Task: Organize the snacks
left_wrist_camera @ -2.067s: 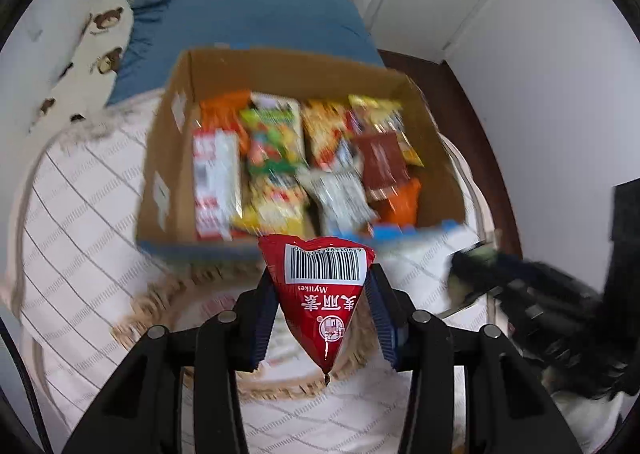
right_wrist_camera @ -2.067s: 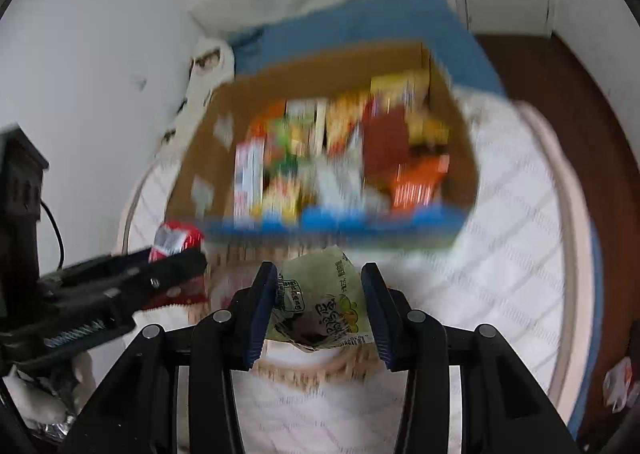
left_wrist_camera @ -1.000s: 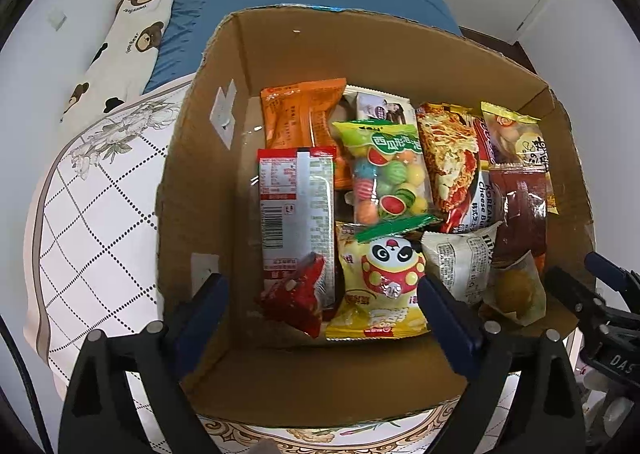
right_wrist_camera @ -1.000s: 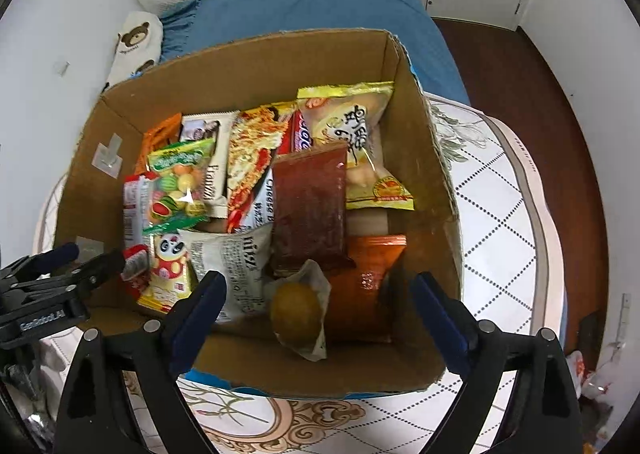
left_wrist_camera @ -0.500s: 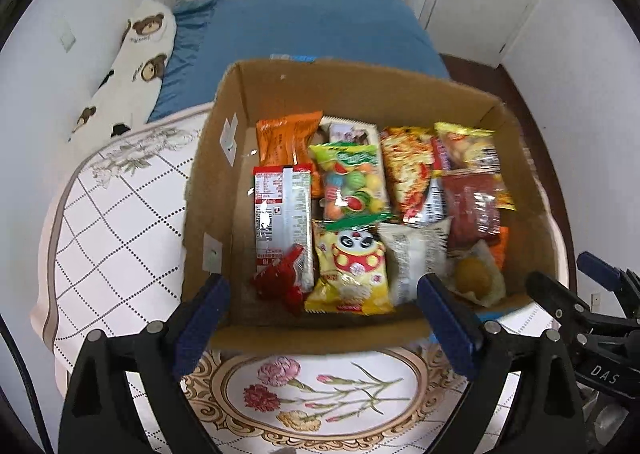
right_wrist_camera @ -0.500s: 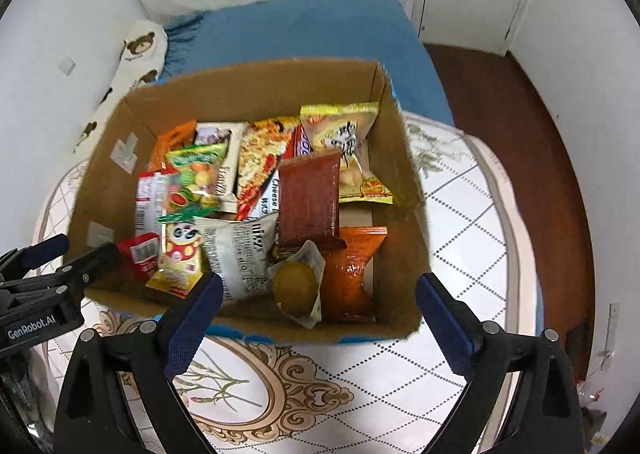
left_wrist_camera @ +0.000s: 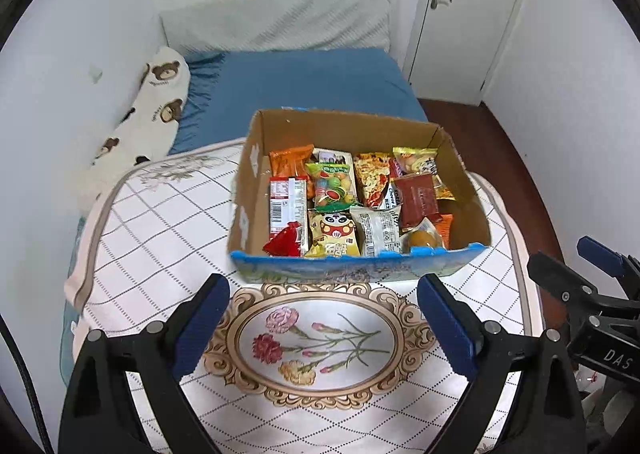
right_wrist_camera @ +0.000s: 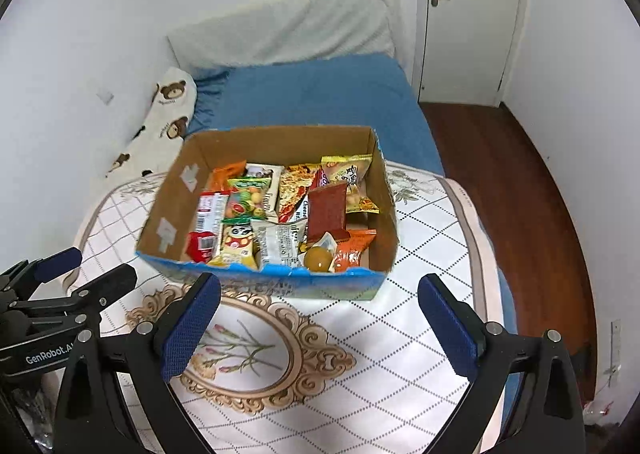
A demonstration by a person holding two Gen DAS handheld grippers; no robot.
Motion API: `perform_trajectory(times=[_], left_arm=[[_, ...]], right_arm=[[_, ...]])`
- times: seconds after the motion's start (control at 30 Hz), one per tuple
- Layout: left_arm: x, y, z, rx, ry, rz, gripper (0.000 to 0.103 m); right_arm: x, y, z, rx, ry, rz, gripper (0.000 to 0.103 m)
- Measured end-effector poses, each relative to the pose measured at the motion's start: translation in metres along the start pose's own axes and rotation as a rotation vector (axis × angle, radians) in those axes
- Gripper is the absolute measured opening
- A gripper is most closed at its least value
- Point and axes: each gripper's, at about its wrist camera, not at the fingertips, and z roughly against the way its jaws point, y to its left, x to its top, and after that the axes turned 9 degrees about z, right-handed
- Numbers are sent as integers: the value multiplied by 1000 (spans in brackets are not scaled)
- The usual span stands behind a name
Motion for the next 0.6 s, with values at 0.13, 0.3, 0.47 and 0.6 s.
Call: perform_trajectory(times=[0.13, 0.3, 0.47, 0.6], left_arm=[[-16, 1, 32, 19, -51, 1, 96], [-31, 3, 65, 17, -100, 8, 96], [-45, 4, 94, 15, -141, 8, 96], [-56, 2, 107, 18, -150, -5, 96]], right_arm=[[-16, 5, 34, -9, -36, 7, 101], [-36, 15, 78, -23, -93, 28, 101], [-47, 21, 117, -34, -143, 34, 101], [-56, 26, 138, -30, -167, 30, 102]])
